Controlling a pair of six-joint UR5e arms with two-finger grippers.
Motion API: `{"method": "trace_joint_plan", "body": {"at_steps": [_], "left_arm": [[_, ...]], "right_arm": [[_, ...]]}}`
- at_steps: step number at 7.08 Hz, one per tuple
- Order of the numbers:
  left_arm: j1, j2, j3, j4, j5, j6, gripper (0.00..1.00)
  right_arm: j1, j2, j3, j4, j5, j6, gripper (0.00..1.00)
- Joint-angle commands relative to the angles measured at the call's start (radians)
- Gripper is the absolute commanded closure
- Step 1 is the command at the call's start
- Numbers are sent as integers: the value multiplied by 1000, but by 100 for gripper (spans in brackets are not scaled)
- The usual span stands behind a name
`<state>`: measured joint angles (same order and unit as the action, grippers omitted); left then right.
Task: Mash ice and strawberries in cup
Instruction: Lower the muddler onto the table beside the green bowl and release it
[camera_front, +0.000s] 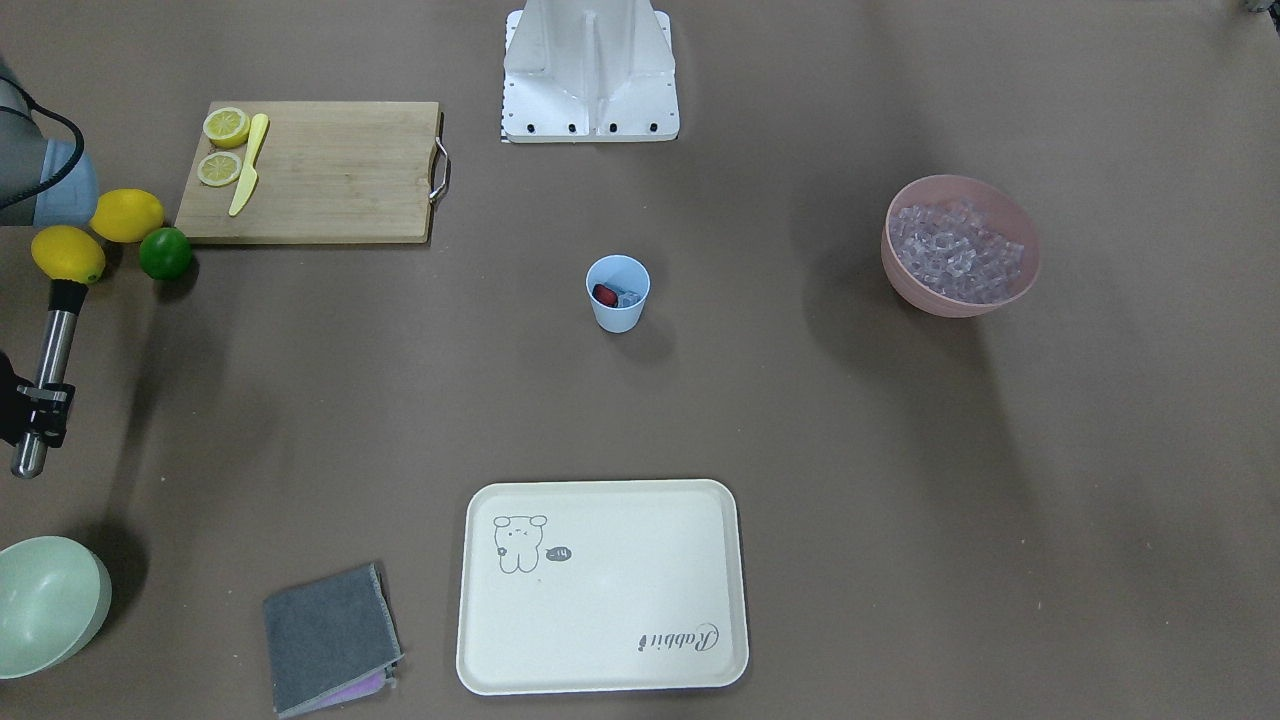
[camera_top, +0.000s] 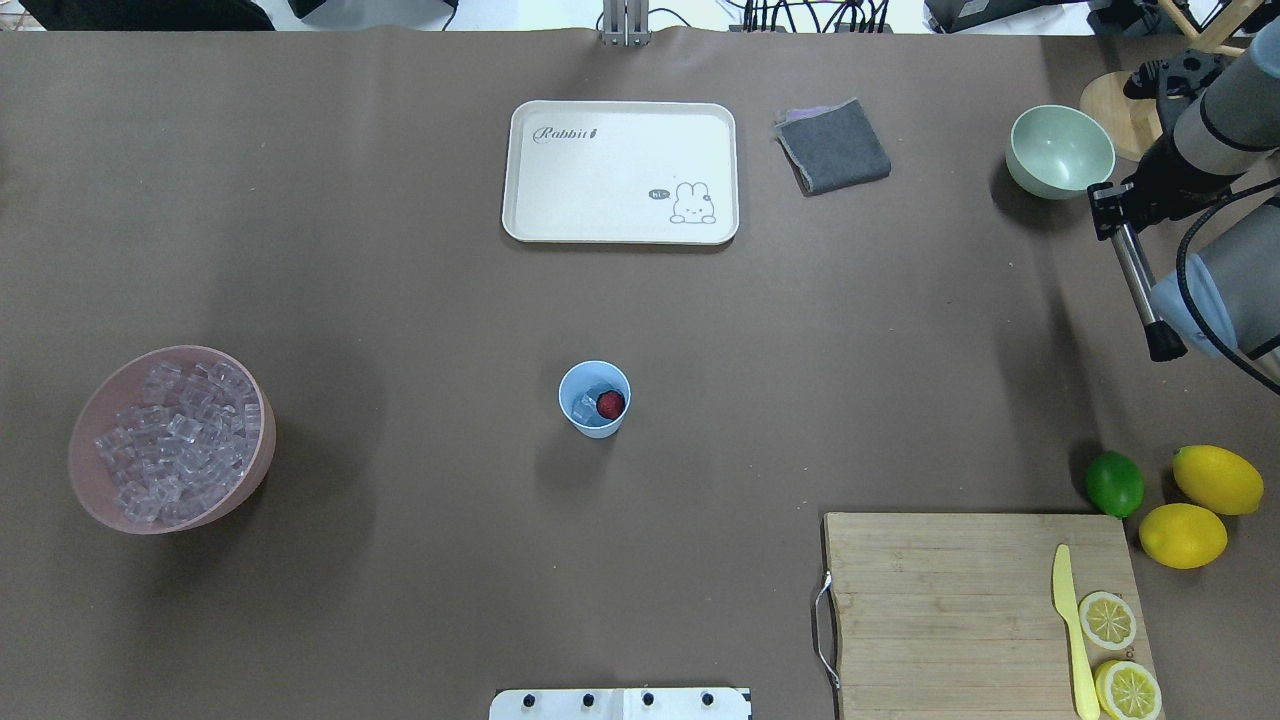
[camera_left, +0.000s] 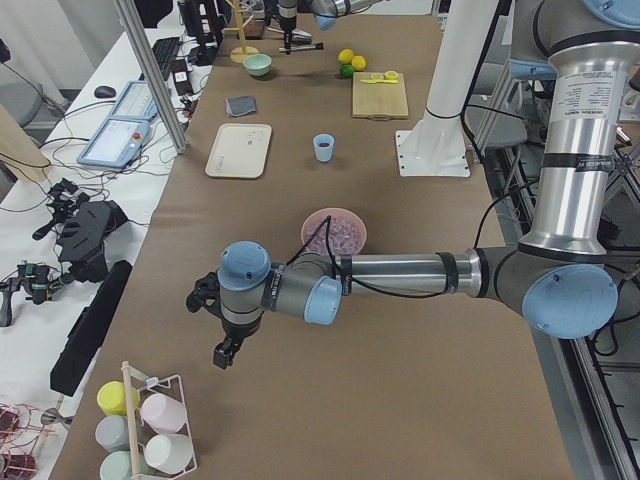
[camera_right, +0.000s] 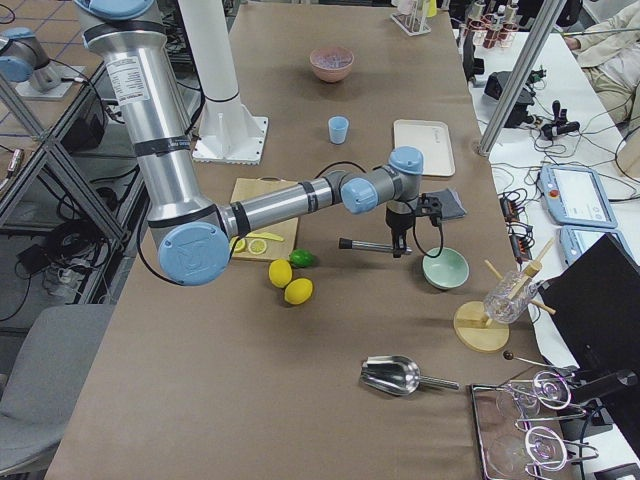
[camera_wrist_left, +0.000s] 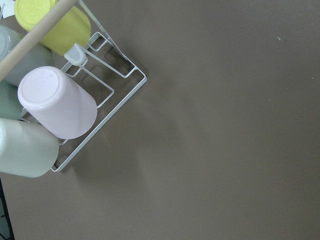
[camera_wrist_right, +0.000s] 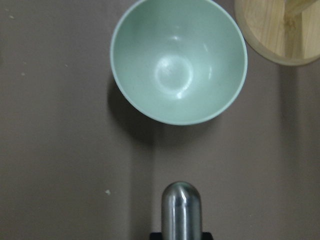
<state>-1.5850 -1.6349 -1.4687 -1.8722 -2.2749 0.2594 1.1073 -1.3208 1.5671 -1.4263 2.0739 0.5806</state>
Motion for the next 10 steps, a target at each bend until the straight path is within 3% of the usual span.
{"method": "trace_joint_plan", "body": {"at_steps": [1, 4, 8, 9, 10], "left_arm": [[20, -5, 1, -4, 0, 0, 2], [28, -10, 4, -2, 0, 0, 2], [30, -11, 4, -1, 0, 0, 2], [30, -11, 2, -1, 0, 0, 2], [30, -14, 2, -1, 0, 0, 2]], "right_arm": [[-29, -12, -108, 134, -32, 33, 100], [-98, 2, -119, 165, -84, 105, 100], [-139, 14, -124, 165, -90, 150, 100], [-139, 15, -122, 164, -89, 151, 71], [-139, 11, -119, 165, -93, 156, 1]]}}
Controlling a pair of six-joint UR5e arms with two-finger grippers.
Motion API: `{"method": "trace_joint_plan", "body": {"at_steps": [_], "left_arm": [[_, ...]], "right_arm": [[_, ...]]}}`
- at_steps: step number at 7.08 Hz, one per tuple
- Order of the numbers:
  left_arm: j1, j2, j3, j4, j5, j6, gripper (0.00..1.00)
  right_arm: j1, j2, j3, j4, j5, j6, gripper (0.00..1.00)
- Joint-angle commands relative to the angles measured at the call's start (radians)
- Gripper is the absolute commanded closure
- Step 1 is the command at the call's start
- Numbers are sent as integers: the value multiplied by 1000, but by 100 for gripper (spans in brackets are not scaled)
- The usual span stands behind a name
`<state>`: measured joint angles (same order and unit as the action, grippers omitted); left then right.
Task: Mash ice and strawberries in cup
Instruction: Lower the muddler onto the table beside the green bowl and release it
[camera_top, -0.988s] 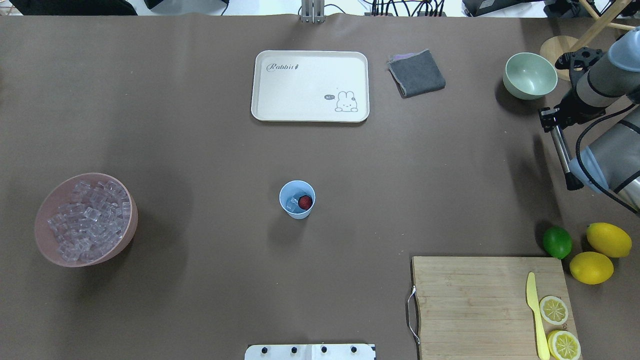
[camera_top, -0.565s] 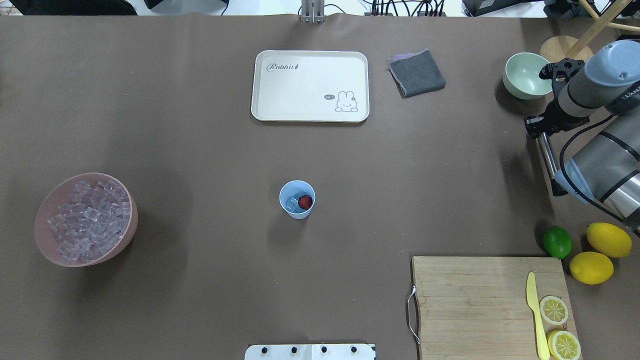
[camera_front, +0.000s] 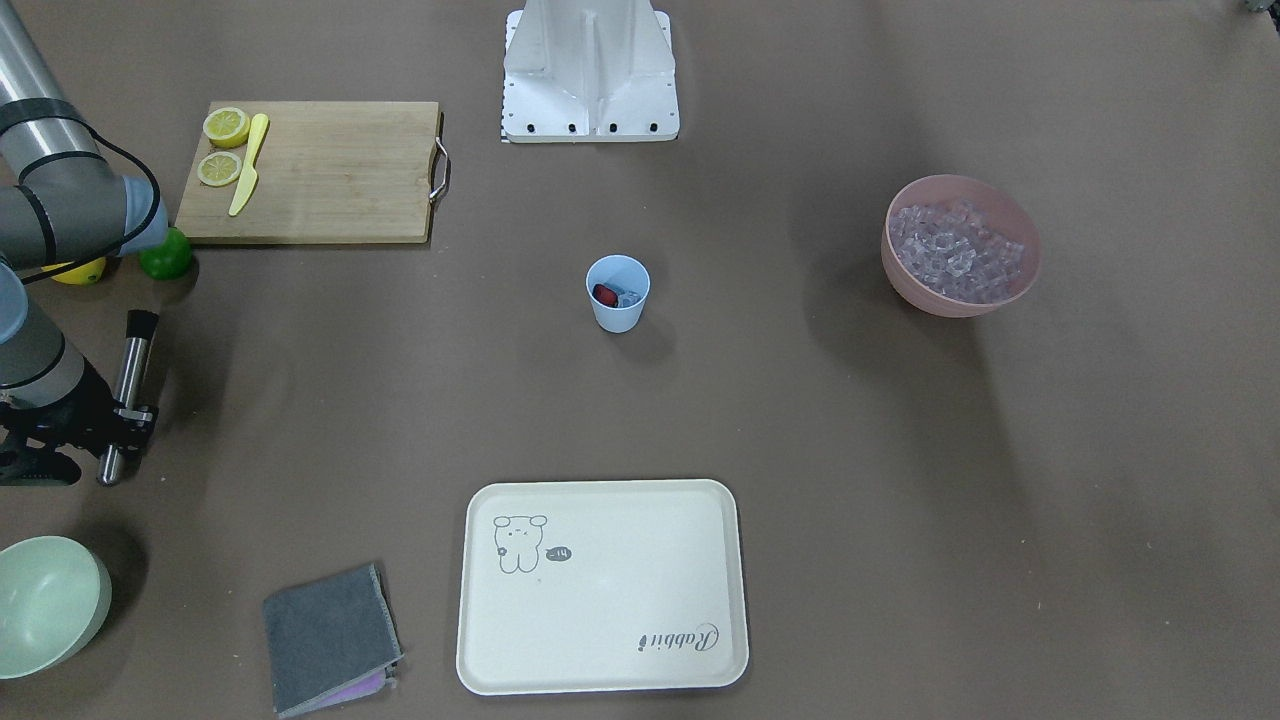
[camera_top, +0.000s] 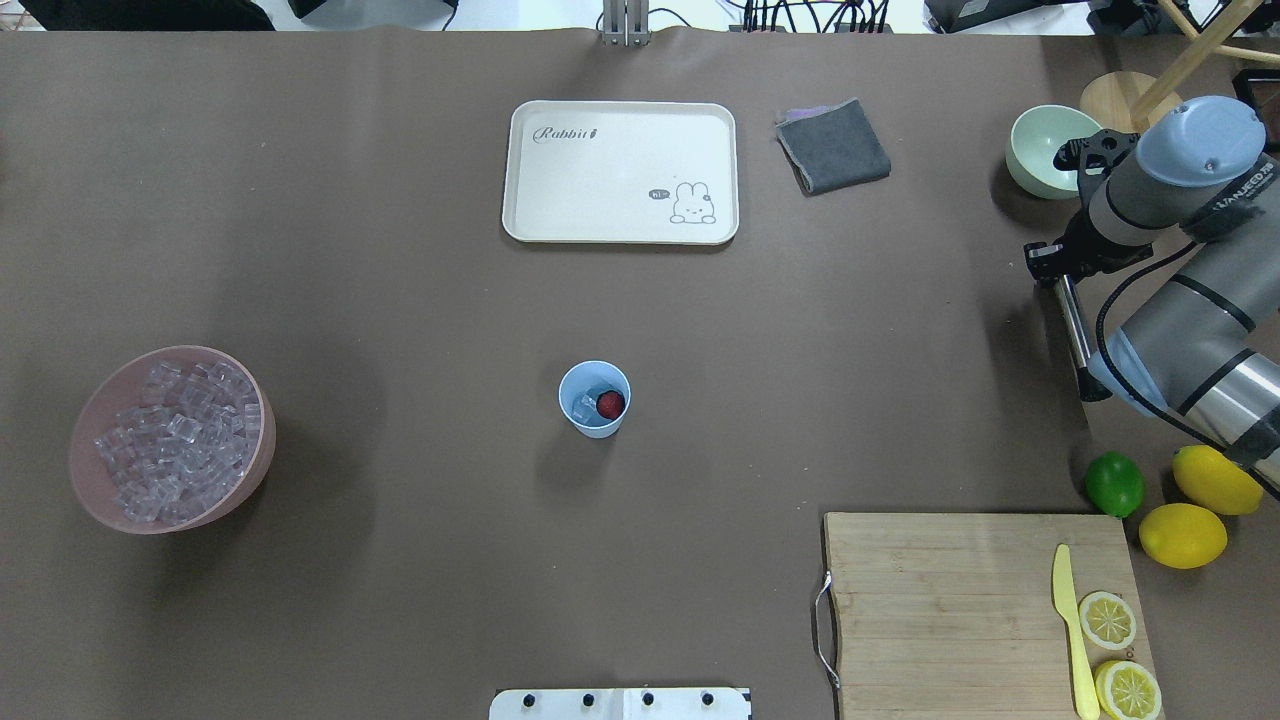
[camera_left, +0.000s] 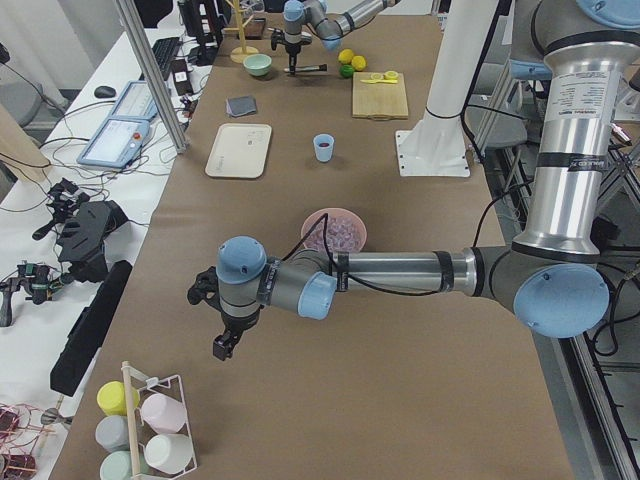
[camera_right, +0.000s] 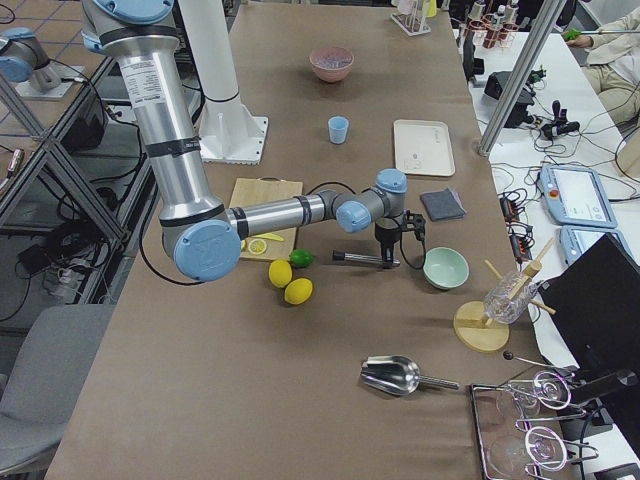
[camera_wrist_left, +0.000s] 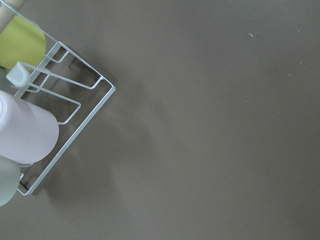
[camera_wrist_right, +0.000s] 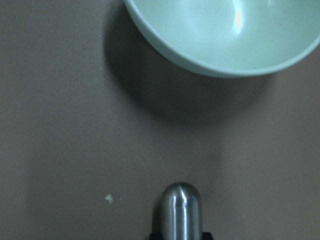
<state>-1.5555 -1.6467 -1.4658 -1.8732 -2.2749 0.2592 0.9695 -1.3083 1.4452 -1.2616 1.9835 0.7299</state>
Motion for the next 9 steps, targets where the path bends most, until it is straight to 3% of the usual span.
{"method": "trace_joint_plan", "body": {"at_steps": [1, 4, 5, 7, 8, 9], "left_arm": [[0, -2, -2, 0, 0, 0, 2], [0, -4, -2, 0, 0, 0, 2], [0, -2, -2, 0, 0, 0, 2], [0, -1, -2, 2, 0, 0, 2], [0, -1, -4, 0, 0, 0, 2], [-1, -2, -4, 9, -2, -9, 2]], "right_arm": [[-2, -2, 3, 1, -3, 11, 0], [76, -2, 27, -15, 78, -15, 0], [145, -11, 85, -100, 128, -67, 0], [292, -43, 310, -525, 114, -407, 0], [417, -60, 348, -652, 124, -616, 0], [522, -102, 334, -670, 152, -774, 0]]}}
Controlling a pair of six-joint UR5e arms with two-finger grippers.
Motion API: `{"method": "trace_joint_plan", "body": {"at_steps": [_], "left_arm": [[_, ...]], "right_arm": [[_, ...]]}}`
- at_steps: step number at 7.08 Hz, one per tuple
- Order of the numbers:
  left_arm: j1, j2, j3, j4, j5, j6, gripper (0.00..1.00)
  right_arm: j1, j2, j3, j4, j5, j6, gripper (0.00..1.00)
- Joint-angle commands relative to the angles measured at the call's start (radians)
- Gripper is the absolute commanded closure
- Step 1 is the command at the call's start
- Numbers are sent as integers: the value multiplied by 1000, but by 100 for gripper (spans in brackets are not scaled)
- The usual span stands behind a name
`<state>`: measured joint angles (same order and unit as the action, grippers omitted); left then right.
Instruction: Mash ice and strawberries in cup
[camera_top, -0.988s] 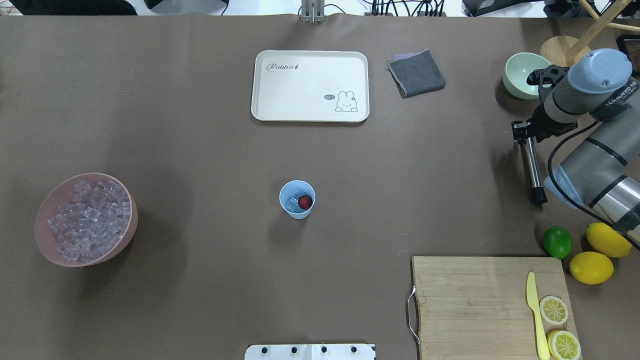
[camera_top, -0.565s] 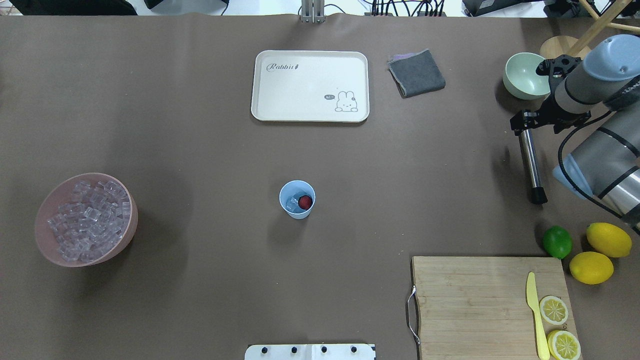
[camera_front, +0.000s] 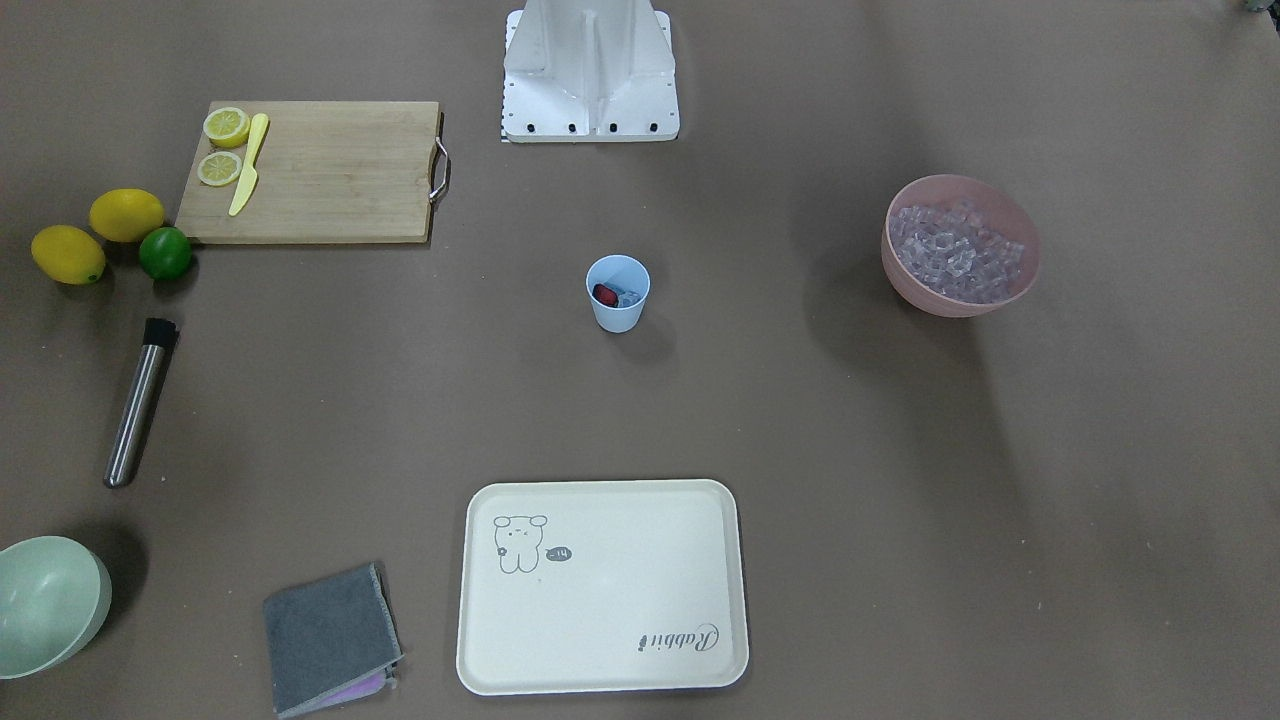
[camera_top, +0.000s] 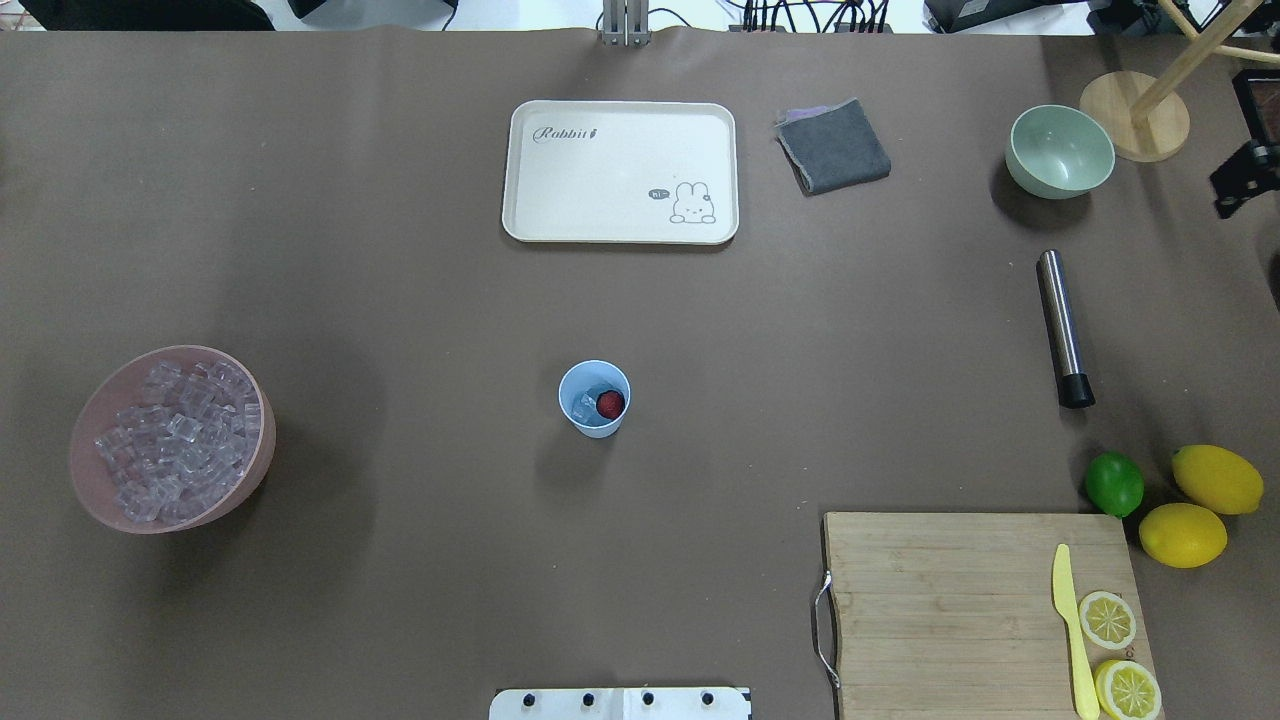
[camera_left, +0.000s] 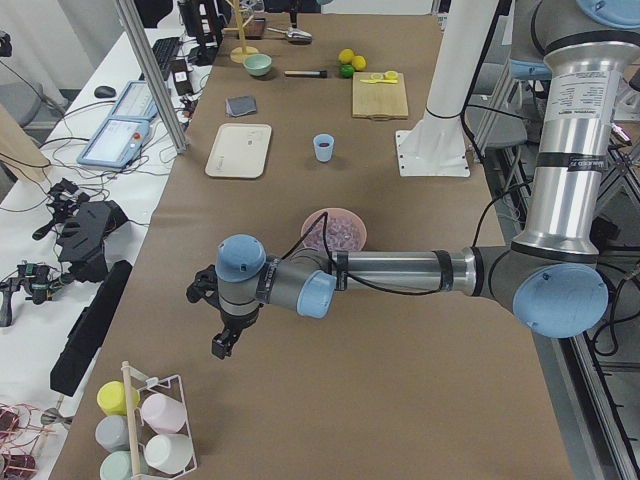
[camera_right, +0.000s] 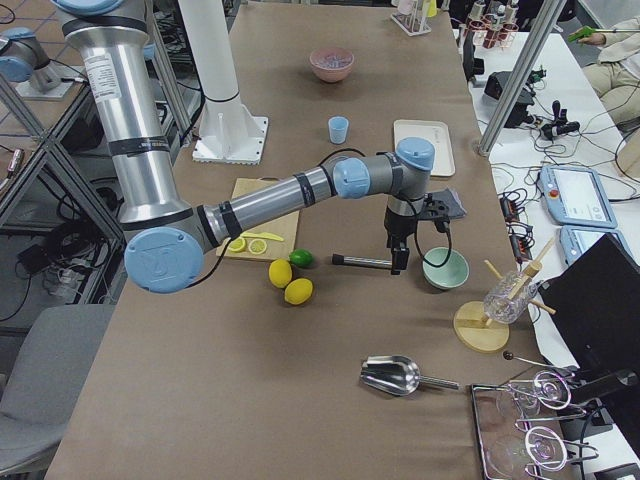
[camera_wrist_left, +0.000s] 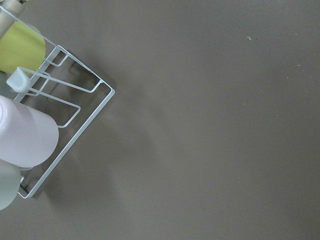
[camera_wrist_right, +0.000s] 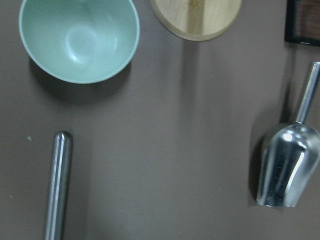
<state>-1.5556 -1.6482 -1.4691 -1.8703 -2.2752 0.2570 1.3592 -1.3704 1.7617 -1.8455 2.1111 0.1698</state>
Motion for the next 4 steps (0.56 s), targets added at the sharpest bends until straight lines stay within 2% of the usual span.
{"method": "trace_joint_plan", "body": {"at_steps": [1, 2, 4], "left_arm": [[-3, 2, 0, 10, 0, -7, 2], [-10, 2, -5, 13, -1, -8, 2], [-14, -1, -43, 73, -4, -12, 2]], "right_arm": [[221, -96, -14, -75, 118, -254, 0], [266, -164, -16, -49, 189, -272, 0], [288, -286, -19, 84, 194, -285, 0]]}}
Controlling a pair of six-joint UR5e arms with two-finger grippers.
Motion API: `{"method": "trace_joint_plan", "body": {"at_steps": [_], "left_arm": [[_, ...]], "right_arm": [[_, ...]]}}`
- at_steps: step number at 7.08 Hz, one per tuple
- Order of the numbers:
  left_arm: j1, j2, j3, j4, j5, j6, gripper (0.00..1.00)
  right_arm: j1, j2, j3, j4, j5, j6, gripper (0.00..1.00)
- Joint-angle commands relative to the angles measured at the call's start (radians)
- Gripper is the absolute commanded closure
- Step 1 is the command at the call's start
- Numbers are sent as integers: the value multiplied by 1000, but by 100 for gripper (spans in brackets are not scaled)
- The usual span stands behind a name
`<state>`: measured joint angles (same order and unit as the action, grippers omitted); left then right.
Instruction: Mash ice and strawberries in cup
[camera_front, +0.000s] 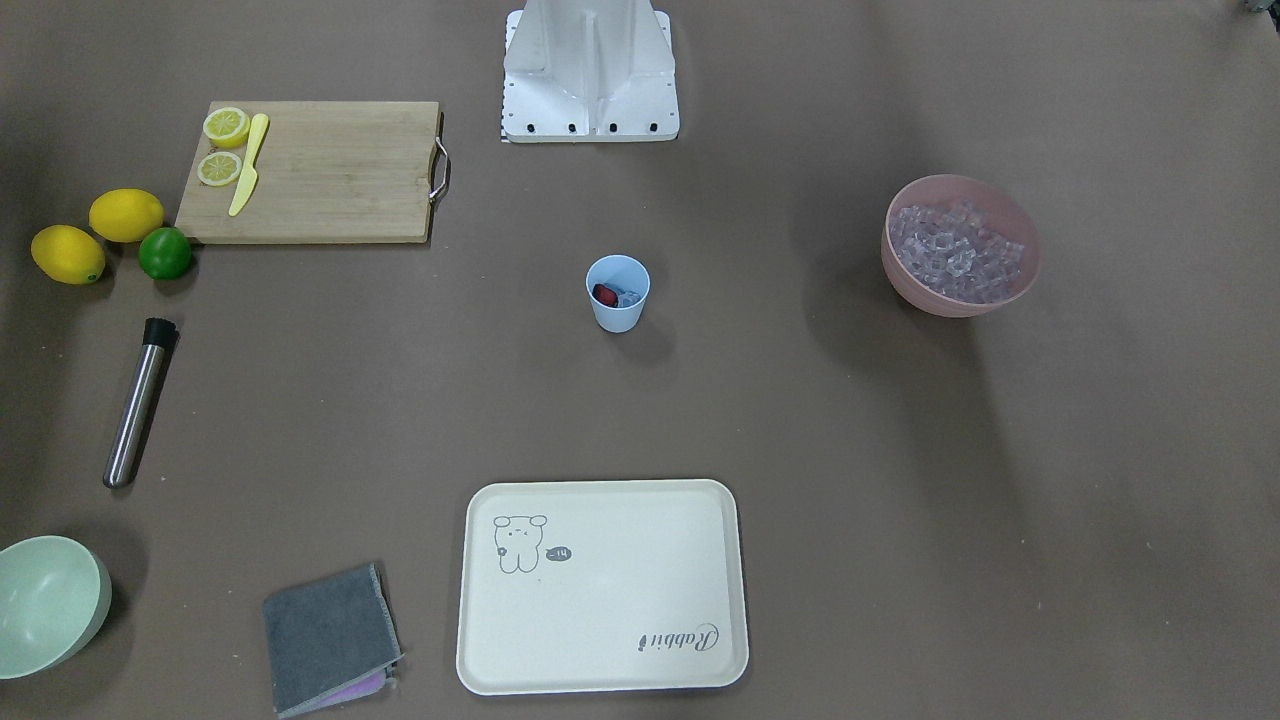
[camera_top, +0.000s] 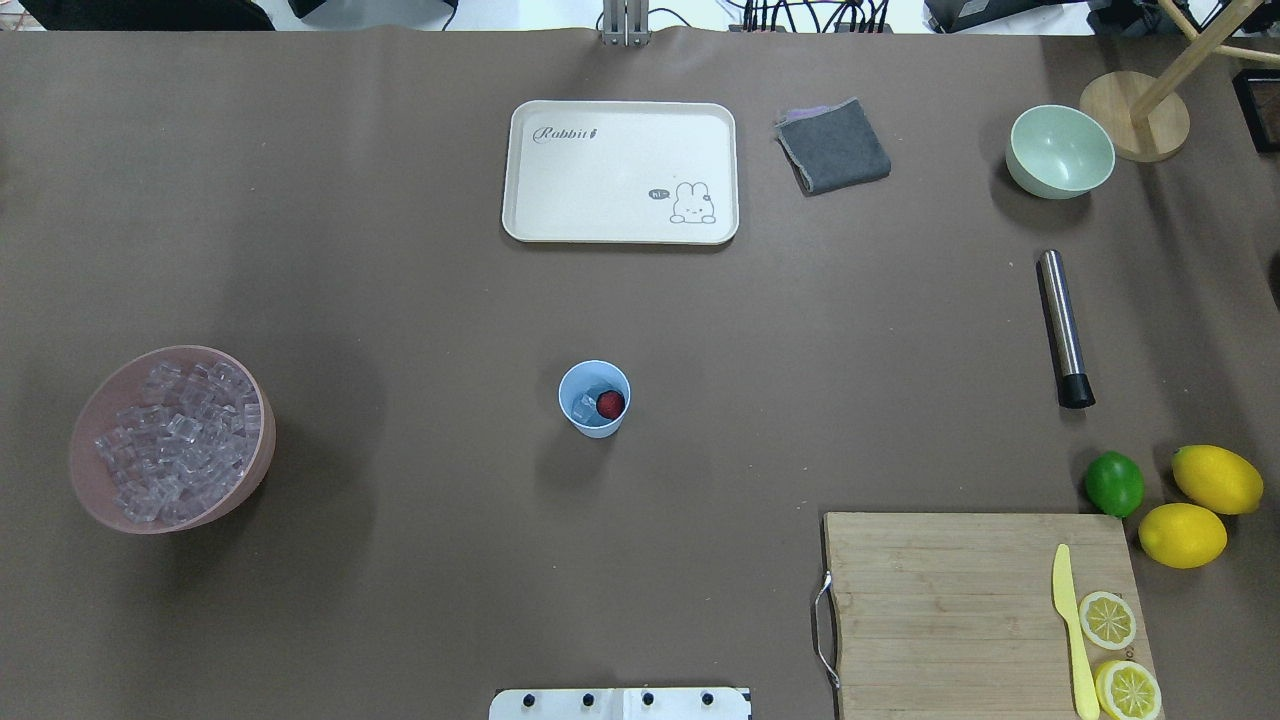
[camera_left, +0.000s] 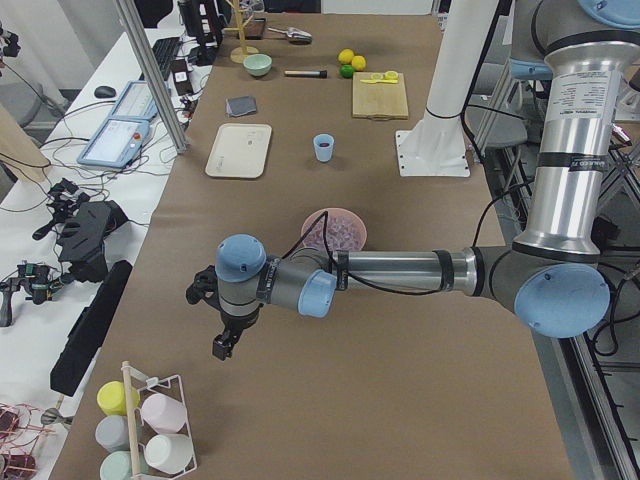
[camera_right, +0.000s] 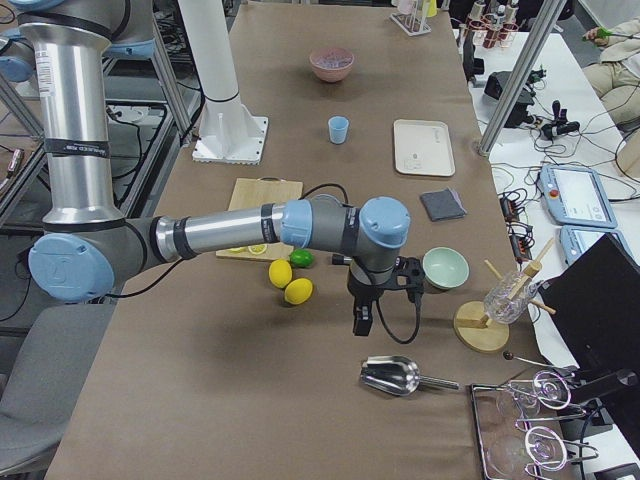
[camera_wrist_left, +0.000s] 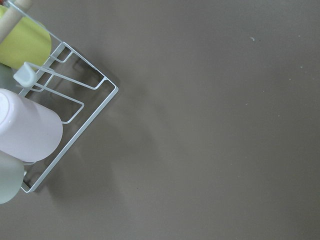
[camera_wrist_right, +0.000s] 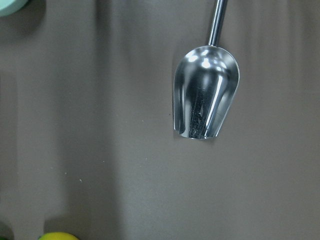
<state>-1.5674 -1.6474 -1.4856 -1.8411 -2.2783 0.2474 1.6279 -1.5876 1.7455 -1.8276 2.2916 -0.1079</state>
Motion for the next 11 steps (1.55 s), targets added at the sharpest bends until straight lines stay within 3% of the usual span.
{"method": "trace_joint_plan", "body": {"at_steps": [1, 4, 11], "left_arm": [[-2, 3, -79, 119, -1, -2, 2], [-5, 43, -192, 218, -7, -74, 2], [-3, 52, -182, 207, 0, -68, 2]], "right_arm": [[20, -81, -4, 67, 18, -4, 0], [21, -84, -3, 67, 31, 2, 0], [21, -75, 0, 68, 31, 2, 0]]}}
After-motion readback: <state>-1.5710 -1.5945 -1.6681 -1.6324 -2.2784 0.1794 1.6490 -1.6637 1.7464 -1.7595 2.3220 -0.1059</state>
